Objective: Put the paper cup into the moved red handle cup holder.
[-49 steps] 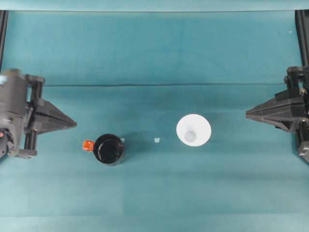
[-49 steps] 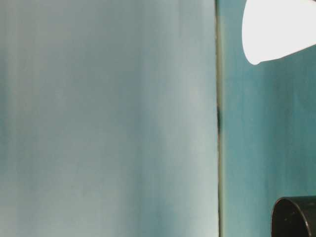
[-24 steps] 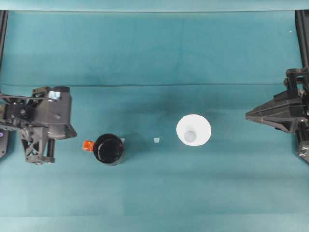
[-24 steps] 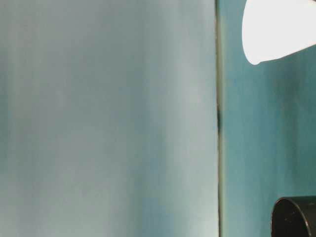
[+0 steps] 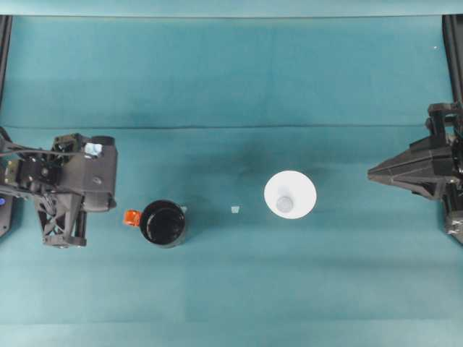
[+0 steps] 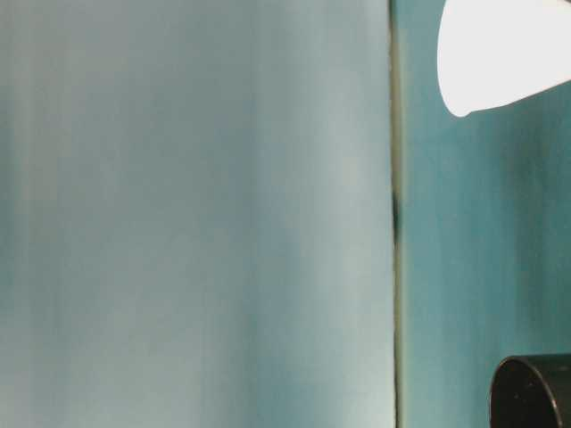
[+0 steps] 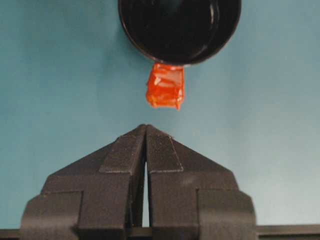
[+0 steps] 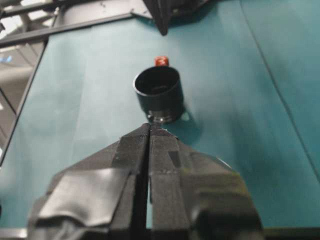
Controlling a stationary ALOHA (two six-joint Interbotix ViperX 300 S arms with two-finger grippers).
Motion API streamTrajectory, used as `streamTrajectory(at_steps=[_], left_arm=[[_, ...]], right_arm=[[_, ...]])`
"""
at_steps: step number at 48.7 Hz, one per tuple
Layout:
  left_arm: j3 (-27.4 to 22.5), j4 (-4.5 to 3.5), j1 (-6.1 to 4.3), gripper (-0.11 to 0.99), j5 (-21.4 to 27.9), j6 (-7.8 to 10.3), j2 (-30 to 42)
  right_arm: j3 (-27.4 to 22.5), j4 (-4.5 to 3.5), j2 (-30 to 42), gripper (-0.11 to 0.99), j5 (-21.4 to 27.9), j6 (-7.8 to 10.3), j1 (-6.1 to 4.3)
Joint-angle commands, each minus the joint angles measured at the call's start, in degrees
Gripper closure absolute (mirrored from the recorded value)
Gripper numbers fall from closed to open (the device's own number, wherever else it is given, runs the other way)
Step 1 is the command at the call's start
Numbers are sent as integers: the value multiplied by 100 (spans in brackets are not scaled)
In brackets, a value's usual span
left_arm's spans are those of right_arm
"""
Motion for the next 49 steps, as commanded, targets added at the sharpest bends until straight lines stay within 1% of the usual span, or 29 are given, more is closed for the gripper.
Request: streamTrajectory(at_steps=[1,3,4,6,8,12,17,19,21,23,25,29,30,35,40,49], left_arm=[[-123,18,-26,85,-26,-9,70],[-114,18,-26,82,-53,-26,97],[-114,18,-26,79,-70,-26,114],[-114,18,-26,71,-123,-35,123],[-105,18,-18,61,-202,-35,123],[-70,18,-26,36,-378,-35,141],[-26,9,-26,5,-404,-88,246],[-9,18,-26,-4,-431,-132,316],[-9,18,-35,-9,-457,-158,396],[-18,18,-44,-12,-483,-185,501],[-35,9,-62,-12,-536,-193,598],[-79,18,-97,-12,-712,-202,791],[-97,18,-97,-12,-756,-211,844],[-176,18,-105,-12,-932,-211,1081],[-246,18,-105,-12,-958,-158,1327],[-334,18,-105,-12,-967,-158,1582]], right_arm=[[-62,9,35,98,-26,44,0],[-62,9,35,98,-26,53,0],[-62,18,35,98,-26,44,0],[-53,9,35,98,-18,44,0],[-44,9,35,98,-26,53,0],[-35,9,35,98,-26,44,0],[-26,9,35,98,-26,53,0],[-26,9,35,98,-26,53,0],[-18,9,35,98,-26,44,0],[-18,18,26,98,-26,53,0],[-18,9,35,98,-26,53,0],[-9,9,35,98,-26,53,0],[-9,18,35,98,-26,53,0],[-9,9,35,98,-26,53,0],[9,18,35,98,-26,53,0],[18,9,35,98,-35,53,0]])
